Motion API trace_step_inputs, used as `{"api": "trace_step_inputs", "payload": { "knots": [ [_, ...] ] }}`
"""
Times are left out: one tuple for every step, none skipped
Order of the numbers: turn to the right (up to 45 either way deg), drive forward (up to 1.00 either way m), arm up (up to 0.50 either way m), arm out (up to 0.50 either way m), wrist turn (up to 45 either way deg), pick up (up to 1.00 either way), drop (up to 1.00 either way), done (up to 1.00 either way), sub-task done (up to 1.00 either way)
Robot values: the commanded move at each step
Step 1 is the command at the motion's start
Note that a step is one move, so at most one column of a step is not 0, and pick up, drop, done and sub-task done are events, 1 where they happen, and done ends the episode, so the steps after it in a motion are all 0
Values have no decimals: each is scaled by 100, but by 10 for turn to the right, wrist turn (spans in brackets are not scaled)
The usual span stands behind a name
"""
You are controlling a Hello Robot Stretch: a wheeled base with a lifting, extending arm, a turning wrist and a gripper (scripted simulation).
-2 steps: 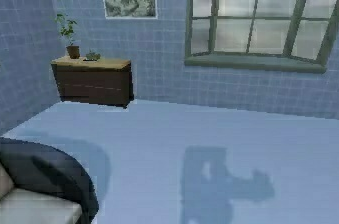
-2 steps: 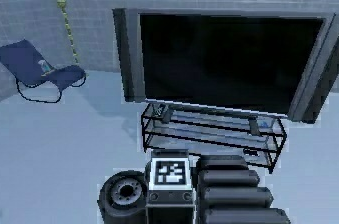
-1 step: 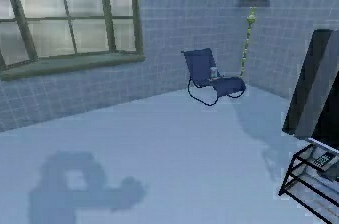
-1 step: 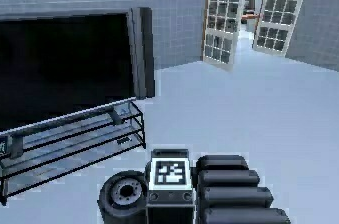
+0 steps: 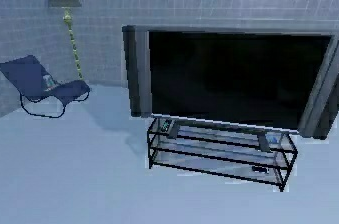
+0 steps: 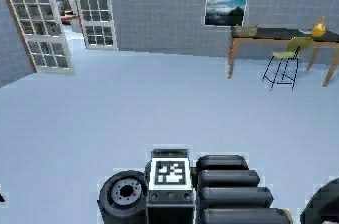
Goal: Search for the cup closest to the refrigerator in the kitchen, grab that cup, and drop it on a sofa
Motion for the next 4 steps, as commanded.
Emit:
{"api": "trace_step_inputs", "payload": {
  "knots": [
    [300, 0, 0, 0, 0, 0, 0, 0, 0],
    [450, 0, 0, 0, 0, 0, 0, 0, 0],
    [450, 0, 0, 0, 0, 0, 0, 0, 0],
    [450, 0, 0, 0, 0, 0, 0, 0, 0]
  ]
}}
